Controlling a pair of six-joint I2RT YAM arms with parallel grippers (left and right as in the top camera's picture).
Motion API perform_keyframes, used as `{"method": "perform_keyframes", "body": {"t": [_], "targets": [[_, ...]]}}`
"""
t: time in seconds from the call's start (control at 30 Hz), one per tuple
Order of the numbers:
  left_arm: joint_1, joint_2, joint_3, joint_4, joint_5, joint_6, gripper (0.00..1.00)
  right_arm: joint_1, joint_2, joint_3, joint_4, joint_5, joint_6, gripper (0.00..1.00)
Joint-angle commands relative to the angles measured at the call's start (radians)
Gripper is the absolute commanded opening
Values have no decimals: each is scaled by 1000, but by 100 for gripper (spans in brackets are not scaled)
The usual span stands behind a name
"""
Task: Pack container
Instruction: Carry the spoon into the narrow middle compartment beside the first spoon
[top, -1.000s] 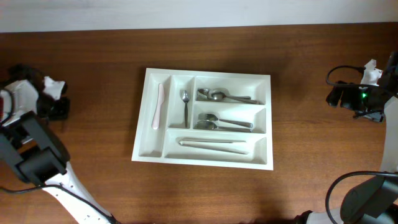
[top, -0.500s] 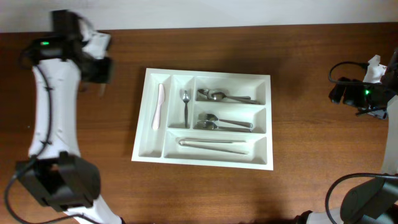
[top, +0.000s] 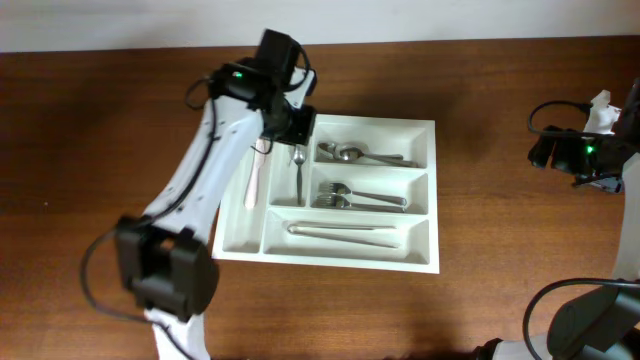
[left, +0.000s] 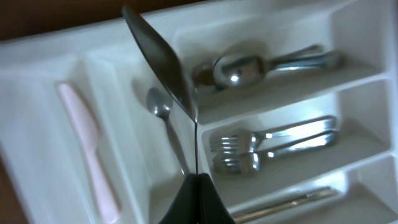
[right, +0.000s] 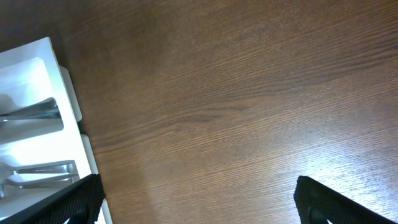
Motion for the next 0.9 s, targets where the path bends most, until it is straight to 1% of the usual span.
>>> {"method": "perform_keyframes", "body": {"t": [0.0, 0.2, 0.3, 0.33, 0.4, 0.43, 0.5, 0.57, 0.6, 0.7, 0.77, 0.8, 0.83, 0.87], "targets": [[7, 134, -22, 8, 3, -45, 2, -6, -26, 23, 0, 10, 3, 99], [8, 257, -22, 42, -1, -45, 2, -6, -25, 23, 0, 10, 3, 99], [8, 278, -22, 42, -1, -44, 2, -6, -25, 23, 0, 10, 3, 99], [8, 278, -22, 42, -2, -40, 3, -6, -25, 23, 0, 10, 3, 99], [8, 276, -10, 39, -18, -39, 47, -6, -25, 23, 0, 10, 3, 99], [8, 274, 2, 32, -19, -32, 50, -6, -25, 23, 0, 10, 3, 99], [8, 270, 35, 3, -26, -16, 59, -6, -25, 23, 1, 10, 3, 99], [18, 243, 98, -58, -77, -1, 74, -6, -25, 23, 7, 10, 2, 99], [23, 225, 117, -76, -99, 20, 79, -6, -25, 23, 11, 10, -4, 99], [42, 170, 140, -85, -156, 71, 84, 0, -25, 23, 34, 10, -25, 99], [63, 115, 140, -61, -206, 115, 85, 14, -25, 23, 63, 10, -63, 99], [73, 96, 140, -47, -219, 133, 87, 26, -25, 23, 83, 10, -78, 99], [91, 74, 140, -22, -234, 146, 97, 40, -25, 23, 105, 10, -87, 99], [102, 63, 140, -2, -238, 153, 99, 54, -24, 23, 126, 10, -108, 99]]}}
